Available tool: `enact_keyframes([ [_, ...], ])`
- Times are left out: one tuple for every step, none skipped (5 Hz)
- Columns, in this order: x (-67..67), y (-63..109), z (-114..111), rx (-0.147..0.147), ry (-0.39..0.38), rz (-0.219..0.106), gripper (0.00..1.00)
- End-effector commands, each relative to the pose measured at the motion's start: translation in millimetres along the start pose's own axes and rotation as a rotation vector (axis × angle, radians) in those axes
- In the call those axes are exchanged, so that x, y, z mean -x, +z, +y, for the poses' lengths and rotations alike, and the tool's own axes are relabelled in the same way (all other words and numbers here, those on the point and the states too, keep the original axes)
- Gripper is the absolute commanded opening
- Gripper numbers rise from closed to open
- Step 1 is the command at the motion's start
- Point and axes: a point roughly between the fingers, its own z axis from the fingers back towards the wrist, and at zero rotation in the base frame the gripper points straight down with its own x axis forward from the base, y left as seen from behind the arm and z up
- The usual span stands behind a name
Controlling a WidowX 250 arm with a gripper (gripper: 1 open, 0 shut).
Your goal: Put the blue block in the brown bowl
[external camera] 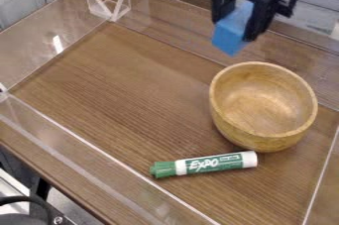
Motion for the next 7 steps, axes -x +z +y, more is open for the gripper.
enact_keyframes([
  [4.0,13.0,-21,-0.003,0.01,-0.073,0.0],
  [6.6,2.7,-34,-0.012,0.024,-0.075,0.0],
  [10.6,-10.1,-38,-0.018,0.045,-0.074,0.0],
  [11.5,-28.1,-38,-0.025,0.068,-0.072,0.0],
  [10.7,-42.0,-36,-0.029,0.082,-0.078,0.0],
  [9.1,-51.7,-33,-0.031,0.089,-0.084,0.0],
  [6.1,-58.5,-29,-0.031,0.093,-0.097,0.0],
])
